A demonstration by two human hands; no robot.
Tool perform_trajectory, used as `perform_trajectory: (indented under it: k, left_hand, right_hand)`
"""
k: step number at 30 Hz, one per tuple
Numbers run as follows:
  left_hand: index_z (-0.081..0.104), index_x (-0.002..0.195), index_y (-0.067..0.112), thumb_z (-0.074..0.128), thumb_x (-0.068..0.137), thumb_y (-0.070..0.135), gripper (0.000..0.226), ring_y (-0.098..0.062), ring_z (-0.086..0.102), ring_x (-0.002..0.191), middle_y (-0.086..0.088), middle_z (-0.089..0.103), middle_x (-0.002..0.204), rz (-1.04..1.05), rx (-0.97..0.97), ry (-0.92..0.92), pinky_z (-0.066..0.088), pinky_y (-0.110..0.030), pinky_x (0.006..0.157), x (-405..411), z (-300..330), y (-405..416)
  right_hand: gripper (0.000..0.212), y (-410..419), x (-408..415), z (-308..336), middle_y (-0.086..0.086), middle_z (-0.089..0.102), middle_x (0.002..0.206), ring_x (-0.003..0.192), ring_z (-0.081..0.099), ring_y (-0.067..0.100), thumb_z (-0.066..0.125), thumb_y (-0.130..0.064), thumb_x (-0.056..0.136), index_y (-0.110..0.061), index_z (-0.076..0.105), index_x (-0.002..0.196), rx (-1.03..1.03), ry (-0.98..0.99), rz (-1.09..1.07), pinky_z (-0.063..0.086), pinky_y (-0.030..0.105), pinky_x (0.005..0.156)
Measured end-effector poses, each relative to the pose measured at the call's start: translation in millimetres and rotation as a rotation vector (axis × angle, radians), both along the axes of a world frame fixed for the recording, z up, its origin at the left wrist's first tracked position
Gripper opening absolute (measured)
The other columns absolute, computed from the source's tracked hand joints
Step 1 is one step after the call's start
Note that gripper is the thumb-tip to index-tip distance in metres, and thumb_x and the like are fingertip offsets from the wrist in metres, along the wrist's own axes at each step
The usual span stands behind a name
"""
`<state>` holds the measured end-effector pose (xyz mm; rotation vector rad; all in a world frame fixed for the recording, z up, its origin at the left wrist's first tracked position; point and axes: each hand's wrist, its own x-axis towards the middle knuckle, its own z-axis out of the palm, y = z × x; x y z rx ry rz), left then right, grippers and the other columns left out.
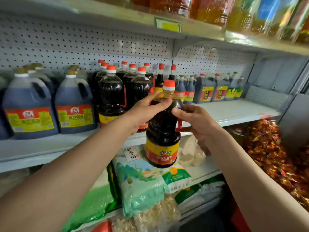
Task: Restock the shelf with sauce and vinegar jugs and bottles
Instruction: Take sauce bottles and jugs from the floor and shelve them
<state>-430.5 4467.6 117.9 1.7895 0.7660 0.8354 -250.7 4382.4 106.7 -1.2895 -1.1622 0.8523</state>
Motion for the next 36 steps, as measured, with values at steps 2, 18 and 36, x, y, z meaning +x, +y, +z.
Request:
perform_trajectory:
  k: [2,18,36]
  left_hand:
    - [0.042,0.142,0.052,0.07,0.073,0.07,0.077,-0.007,0.043,0.125,0.019,0.047,0.136,0.004,0.032,-0.009,0.037,-0.023,0.095,21.7,12.4,14.7]
    - [0.049,0.131,0.049,0.068,0.084,0.058,0.052,-0.022,0.05,0.128,0.006,0.055,0.136,0.158,0.055,0.034,0.046,-0.046,0.105,135.4,21.3,135.8]
    - [0.035,0.137,0.059,0.083,0.076,0.036,0.081,0.005,0.054,0.107,0.02,0.061,0.118,0.233,0.452,0.188,0.033,-0.01,0.08,149.6,34.6,162.2]
  right_hand:
    - [0.064,17.3,23.7,11.0,0.001,0.074,0.097,0.092,0.064,0.018,0.087,-0.05,0.051,-0.013,0.074,0.102,0.02,-0.01,0.012,0.058,0.034,0.071]
    - [0.077,171.1,141.7,8.9,0.003,0.075,0.103,0.097,0.071,0.018,0.09,-0.05,0.055,-0.009,0.068,0.115,0.037,0.0,0.126,0.057,0.036,0.074]
    - [0.09,191.9,166.8,-92.6,-0.01,0.057,0.142,0.133,0.053,0.016,0.091,-0.035,0.07,-0.051,0.041,0.144,0.09,-0.082,0.361,0.052,0.039,0.101]
